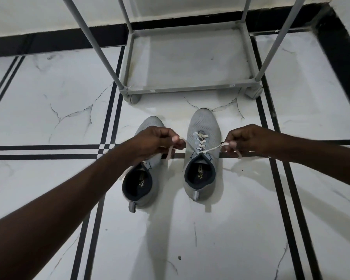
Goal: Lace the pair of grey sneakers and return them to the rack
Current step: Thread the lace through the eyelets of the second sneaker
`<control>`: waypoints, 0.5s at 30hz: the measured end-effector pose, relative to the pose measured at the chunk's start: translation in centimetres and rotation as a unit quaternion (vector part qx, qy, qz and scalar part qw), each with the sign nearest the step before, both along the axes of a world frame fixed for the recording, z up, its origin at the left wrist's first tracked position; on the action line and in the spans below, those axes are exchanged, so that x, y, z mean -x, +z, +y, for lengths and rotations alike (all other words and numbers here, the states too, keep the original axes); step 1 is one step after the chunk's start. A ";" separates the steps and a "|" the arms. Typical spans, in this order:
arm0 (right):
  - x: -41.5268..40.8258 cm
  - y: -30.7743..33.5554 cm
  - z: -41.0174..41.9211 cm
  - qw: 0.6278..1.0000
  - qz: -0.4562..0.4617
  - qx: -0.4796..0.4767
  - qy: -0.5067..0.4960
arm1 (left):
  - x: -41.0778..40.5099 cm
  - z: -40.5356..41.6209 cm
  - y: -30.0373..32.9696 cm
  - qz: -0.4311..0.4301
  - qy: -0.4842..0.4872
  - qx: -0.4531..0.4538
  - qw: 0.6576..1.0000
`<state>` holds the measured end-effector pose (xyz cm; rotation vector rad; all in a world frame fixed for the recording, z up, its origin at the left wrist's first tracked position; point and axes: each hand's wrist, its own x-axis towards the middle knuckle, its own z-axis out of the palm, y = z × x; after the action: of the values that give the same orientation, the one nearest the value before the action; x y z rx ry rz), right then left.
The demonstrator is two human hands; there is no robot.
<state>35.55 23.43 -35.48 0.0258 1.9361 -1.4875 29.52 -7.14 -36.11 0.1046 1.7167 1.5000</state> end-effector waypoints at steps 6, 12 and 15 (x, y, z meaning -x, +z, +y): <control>0.0 -1.0 -3.2 0.992 -0.053 0.092 -0.071 | 0.1 3.3 -0.7 -0.052 0.054 -0.071 0.995; 0.3 -1.2 -5.7 0.981 -0.010 0.029 -0.190 | -0.2 5.8 -2.7 0.013 0.140 0.037 0.989; 0.4 -1.7 -6.0 0.977 0.001 0.006 -0.212 | 0.2 6.0 -3.1 -0.004 0.120 0.054 0.991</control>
<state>35.20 17.42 -37.15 0.4587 2.0051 -1.7673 29.36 -1.12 -39.24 -0.1703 1.8508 1.5706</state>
